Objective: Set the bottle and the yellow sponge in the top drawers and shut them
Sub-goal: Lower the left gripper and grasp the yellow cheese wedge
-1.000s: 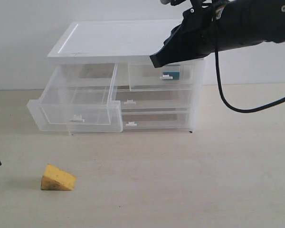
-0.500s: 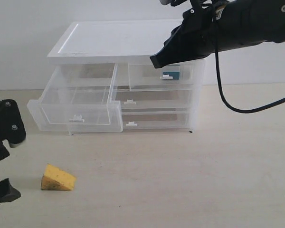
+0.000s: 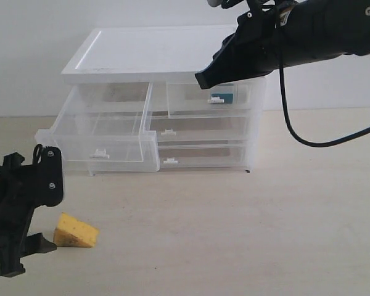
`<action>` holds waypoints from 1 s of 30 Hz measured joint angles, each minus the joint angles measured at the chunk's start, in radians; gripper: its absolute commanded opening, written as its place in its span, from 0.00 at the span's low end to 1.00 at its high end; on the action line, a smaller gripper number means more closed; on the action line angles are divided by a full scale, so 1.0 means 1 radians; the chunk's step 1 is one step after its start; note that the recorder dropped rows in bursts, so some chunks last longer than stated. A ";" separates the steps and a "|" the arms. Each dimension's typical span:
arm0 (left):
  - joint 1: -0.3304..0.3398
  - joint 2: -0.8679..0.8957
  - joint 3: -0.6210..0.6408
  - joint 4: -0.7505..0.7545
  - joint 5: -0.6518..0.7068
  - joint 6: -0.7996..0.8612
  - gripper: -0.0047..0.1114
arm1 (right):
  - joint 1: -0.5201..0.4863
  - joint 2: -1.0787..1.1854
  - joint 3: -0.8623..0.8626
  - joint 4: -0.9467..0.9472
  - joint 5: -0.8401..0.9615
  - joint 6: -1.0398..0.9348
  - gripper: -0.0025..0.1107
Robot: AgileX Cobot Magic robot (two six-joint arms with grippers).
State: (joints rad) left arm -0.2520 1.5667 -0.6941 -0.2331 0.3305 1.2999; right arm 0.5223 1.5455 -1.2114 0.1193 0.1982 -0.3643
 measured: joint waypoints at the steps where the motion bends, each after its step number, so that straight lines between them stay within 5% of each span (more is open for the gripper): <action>1: 0.000 0.008 0.000 -0.013 -0.009 0.022 0.64 | 0.000 0.000 0.000 0.000 0.000 0.000 0.02; 30: 0.000 0.152 -0.025 -0.156 -0.136 0.250 0.60 | 0.000 0.000 0.000 0.000 -0.002 -0.002 0.02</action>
State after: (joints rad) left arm -0.2520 1.7192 -0.7187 -0.3893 0.1948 1.5496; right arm 0.5223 1.5455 -1.2114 0.1193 0.1963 -0.3662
